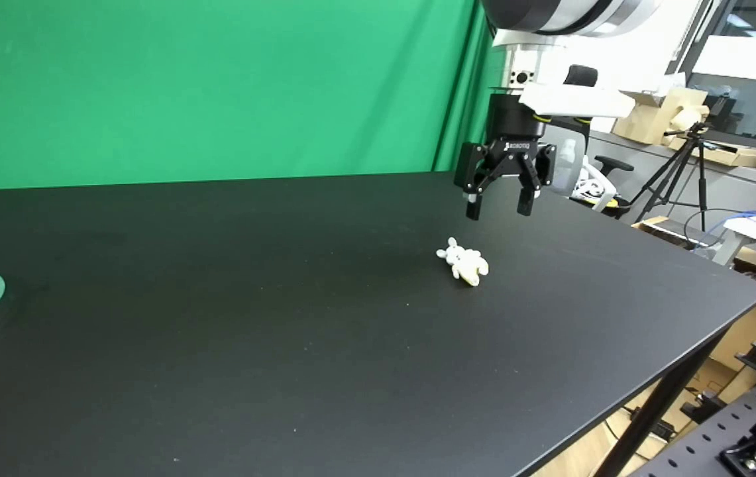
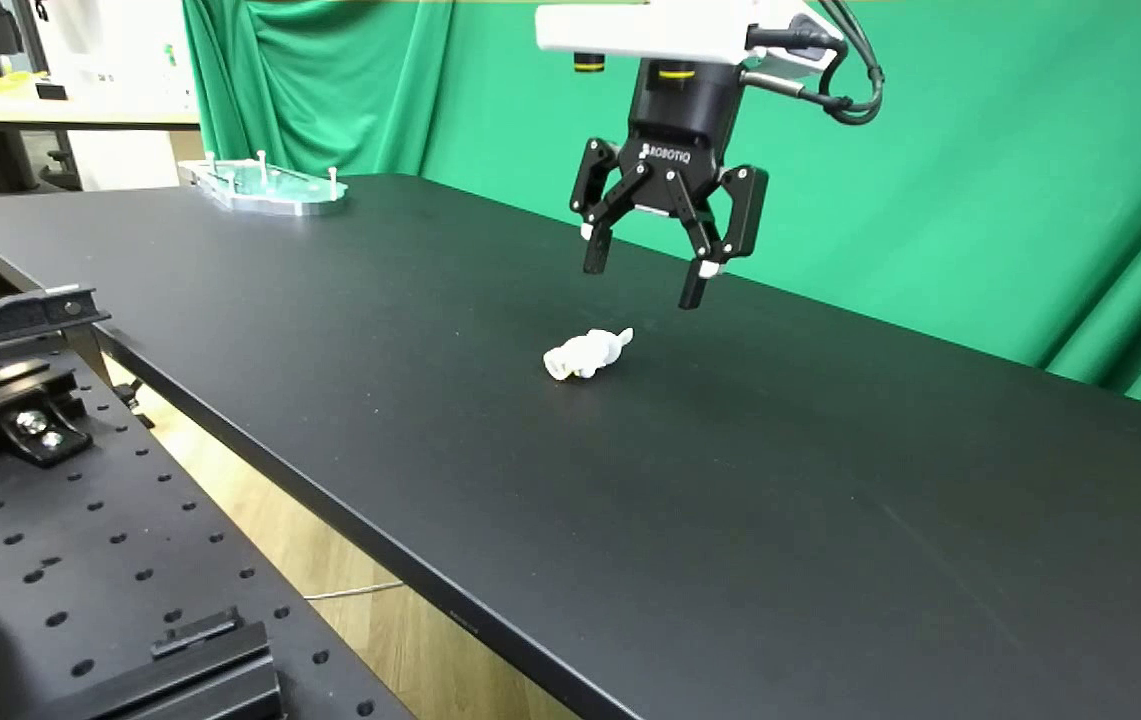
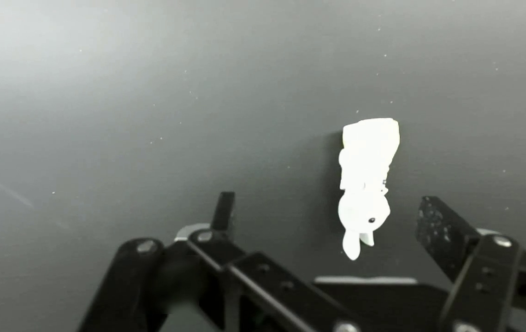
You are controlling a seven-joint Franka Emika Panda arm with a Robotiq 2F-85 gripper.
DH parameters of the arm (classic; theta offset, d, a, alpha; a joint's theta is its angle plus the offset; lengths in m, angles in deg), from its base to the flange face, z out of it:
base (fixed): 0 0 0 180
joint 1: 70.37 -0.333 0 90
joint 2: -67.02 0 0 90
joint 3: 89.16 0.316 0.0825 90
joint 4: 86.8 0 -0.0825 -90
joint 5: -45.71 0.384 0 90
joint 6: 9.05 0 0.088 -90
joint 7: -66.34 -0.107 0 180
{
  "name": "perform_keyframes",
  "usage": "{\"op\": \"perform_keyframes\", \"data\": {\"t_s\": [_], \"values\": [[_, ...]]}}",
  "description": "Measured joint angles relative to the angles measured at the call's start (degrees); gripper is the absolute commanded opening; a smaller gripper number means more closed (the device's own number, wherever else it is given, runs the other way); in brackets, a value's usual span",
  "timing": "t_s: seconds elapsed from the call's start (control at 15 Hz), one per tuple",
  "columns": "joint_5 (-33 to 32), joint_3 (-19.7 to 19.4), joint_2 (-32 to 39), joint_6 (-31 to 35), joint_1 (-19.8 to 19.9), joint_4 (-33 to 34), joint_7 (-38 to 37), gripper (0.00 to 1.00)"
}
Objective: Move the white toy to the left side of the table
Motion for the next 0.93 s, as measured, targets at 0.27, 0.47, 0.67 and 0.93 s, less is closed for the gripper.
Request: {"op": "perform_keyframes", "data": {"t_s": [0.27, 0.47, 0.67, 0.93], "values": [[0.4, 1.2, 3.0, 0.5, -0.4, 0.6, 0.0, 1.0], [0.4, 1.8, 5.2, 0.5, -0.6, 1.4, 0.0, 1.0], [0.5, 2.1, 7.5, 0.5, -0.7, 2.4, 0.0, 1.0], [0.9, 2.1, 9.5, 0.3, -0.7, 3.5, 0.1, 0.66]]}}
